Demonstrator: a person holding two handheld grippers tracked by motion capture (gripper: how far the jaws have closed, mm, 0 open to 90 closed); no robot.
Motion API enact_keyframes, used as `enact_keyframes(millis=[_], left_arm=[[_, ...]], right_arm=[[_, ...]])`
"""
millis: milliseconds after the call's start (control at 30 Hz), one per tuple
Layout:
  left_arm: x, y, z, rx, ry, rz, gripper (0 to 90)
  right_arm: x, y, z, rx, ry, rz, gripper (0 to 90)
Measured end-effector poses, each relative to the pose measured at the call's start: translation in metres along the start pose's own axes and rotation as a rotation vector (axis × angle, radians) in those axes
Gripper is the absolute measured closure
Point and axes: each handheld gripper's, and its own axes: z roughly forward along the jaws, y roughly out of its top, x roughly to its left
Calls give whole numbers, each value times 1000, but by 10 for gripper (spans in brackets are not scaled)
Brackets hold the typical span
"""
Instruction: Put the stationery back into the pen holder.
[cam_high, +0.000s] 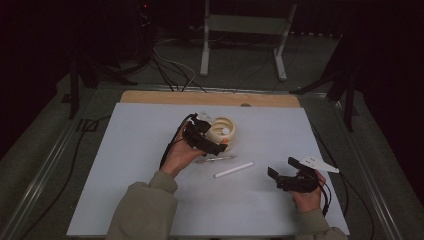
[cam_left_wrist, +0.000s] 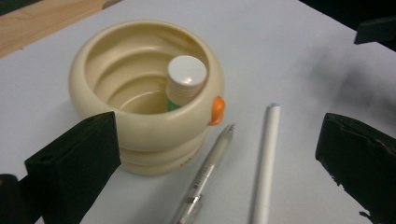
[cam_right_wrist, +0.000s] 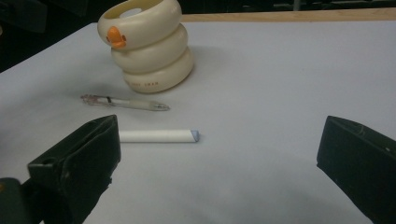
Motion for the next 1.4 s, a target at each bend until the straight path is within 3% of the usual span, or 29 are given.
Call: enact_keyframes(millis=[467, 800, 967, 1233, 1400], left_arm=[[4, -17, 7, 35, -33, -6, 16], [10, -25, 17, 90, -69, -5, 98], [15, -30, 26, 135, -62, -5, 167], [22, -38, 35, 162, -79, -19, 238], [23, -40, 40, 183, -88, -7, 268]], right_arm=[[0, 0, 0, 3, 1, -2, 0], [0, 0, 0, 3, 2, -1, 0], [0, 0, 1, 4, 2, -2, 0], [0, 0, 1, 5, 1, -2, 0], [0, 0, 1, 6, 1, -1, 0]])
